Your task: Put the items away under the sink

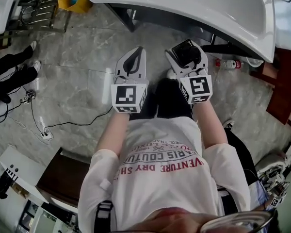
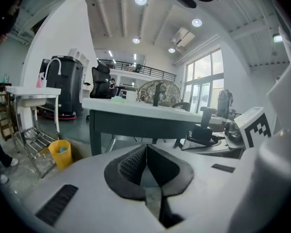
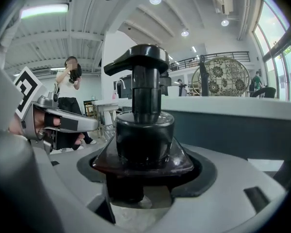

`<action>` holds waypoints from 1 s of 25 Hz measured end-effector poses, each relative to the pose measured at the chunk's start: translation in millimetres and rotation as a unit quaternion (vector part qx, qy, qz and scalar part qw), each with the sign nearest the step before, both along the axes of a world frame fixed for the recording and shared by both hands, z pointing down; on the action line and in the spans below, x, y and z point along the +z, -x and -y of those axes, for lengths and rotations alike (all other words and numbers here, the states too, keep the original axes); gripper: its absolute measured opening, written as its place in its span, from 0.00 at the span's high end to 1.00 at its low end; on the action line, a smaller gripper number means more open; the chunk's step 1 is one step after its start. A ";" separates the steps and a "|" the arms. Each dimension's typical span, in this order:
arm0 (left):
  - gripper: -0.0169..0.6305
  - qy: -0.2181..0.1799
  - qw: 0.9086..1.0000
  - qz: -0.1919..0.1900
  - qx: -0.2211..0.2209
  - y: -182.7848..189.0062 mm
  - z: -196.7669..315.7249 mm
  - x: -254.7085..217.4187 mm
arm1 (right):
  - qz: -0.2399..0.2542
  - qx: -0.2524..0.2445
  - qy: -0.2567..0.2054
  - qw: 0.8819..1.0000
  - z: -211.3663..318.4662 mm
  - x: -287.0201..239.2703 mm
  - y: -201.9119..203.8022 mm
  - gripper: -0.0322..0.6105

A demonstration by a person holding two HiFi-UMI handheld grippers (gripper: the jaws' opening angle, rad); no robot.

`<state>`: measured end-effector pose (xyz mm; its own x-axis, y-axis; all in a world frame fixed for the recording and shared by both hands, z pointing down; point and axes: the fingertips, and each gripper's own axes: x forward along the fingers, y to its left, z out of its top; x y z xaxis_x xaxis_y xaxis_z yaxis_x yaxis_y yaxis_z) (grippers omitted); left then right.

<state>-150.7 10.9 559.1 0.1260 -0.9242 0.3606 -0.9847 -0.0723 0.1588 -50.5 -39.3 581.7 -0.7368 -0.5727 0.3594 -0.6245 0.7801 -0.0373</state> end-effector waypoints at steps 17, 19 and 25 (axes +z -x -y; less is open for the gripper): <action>0.94 -0.060 0.998 0.012 0.004 9.0 88.0 206.1 | 0.019 0.020 -0.026 0.999 83.7 203.9 -8.2 0.36; 0.94 -0.061 0.998 0.012 0.007 9.1 91.7 221.9 | 0.020 0.021 -0.026 0.999 92.7 216.9 -6.1 0.36; 0.94 -0.067 0.998 0.015 0.011 10.3 98.4 240.3 | 0.010 0.029 -0.035 0.999 122.7 225.2 -2.1 0.36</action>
